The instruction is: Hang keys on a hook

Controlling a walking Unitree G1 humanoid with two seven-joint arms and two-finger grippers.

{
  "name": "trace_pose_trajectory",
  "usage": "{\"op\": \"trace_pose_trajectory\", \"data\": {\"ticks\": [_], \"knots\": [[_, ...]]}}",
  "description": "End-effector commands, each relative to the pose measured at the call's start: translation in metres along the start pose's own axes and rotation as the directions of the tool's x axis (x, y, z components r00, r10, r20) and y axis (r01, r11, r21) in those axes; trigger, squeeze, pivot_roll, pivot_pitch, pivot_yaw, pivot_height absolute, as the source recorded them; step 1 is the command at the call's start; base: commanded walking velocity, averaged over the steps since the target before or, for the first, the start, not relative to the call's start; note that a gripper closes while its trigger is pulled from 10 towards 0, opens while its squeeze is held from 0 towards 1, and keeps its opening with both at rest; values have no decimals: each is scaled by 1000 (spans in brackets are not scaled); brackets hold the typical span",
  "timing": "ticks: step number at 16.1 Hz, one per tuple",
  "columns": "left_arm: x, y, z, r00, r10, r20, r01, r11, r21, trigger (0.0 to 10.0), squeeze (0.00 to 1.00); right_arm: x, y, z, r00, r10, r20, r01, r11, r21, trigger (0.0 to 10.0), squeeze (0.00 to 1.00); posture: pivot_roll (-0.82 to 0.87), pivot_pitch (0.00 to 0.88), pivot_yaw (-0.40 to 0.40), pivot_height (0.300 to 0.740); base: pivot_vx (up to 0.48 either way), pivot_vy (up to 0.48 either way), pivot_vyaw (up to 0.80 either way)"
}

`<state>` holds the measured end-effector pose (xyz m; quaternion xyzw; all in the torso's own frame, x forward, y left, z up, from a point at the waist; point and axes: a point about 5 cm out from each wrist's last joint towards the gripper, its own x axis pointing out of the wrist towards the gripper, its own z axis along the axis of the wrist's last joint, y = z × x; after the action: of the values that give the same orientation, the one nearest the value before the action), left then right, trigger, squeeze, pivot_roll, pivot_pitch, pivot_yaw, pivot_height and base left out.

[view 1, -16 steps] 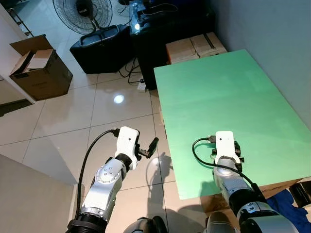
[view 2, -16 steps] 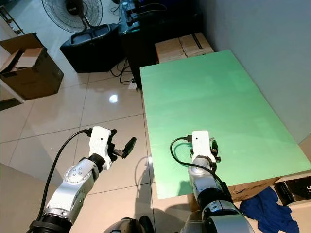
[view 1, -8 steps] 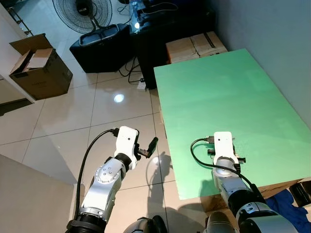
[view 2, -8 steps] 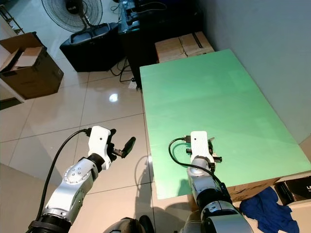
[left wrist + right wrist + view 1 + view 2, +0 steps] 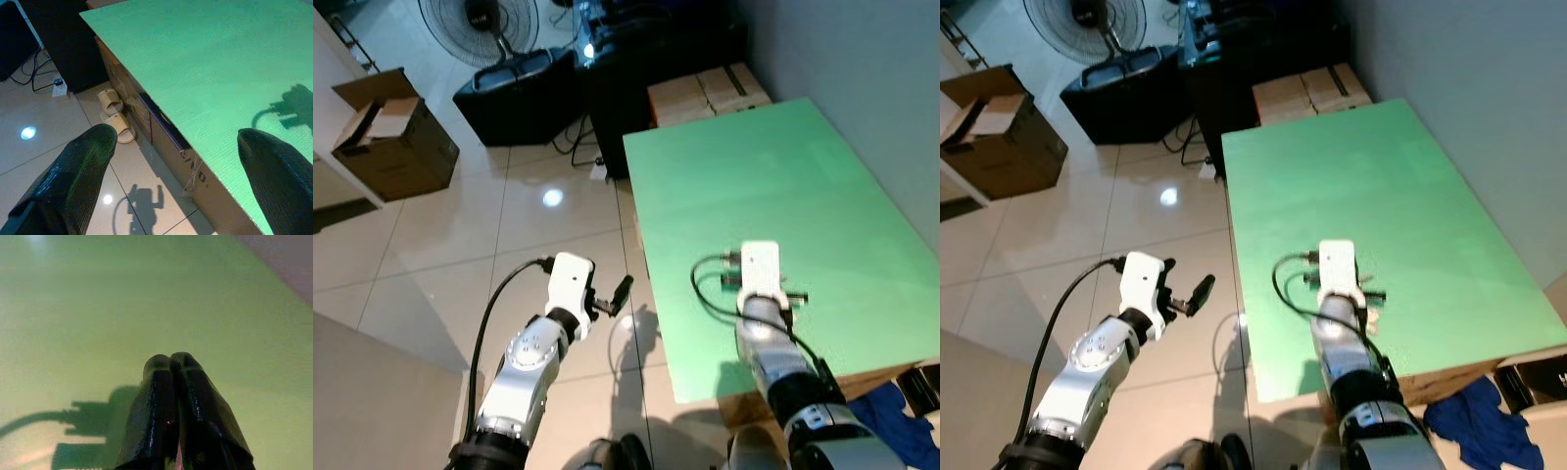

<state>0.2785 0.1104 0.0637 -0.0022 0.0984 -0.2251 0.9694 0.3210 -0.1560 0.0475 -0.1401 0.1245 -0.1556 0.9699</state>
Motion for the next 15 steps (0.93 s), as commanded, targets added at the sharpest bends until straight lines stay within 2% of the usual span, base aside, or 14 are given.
{"op": "trace_pose_trajectory", "data": {"ticks": [1, 3, 4, 5, 10, 15], "knots": [[-1, 5, -2, 1000, 12, -14, -12, 1000, 3, 10000, 0, -2, 8, 8, 999, 26, 20, -26, 1000, 12, 0, 0, -279, 108, 254, 740, 0, 0, 0], [1, 4, -2, 1000, 10, -11, -10, 1000, 2, 10000, 0, -1, 6, 13, 999, 15, 29, -16, 1000, 10, 0, 0, -284, 103, 254, 740, 0, 0, 0], [1, 3, -2, 1000, 9, -11, -9, 1000, 1, 10000, 0, 0, 2, 10, 1000, -5, 4, 5, 1000, 2, 2353, 0, -285, 100, 253, 740, 0, 0, 0], [2, 3, -2, 1000, 8, -11, -8, 1000, 2, 10000, 0, 0, -1, 0, 999, -19, -45, 18, 1000, -1, 10000, 1000, -284, 97, 253, 740, 0, 0, 0], [0, 5, -2, 1000, 12, -12, -11, 1000, 5, 10000, 0, -1, -13, -25, 989, -58, -134, 52, 997, -49, 10000, 1000, -273, 97, 254, 740, 0, 0, 0], [-2, 6, -2, 1000, 14, -13, -14, 1000, 7, 10000, 0, 1, -17, -30, 986, -75, -148, 65, 995, -72, 10000, 1000, -266, 104, 256, 740, 0, 0, 0]]}}
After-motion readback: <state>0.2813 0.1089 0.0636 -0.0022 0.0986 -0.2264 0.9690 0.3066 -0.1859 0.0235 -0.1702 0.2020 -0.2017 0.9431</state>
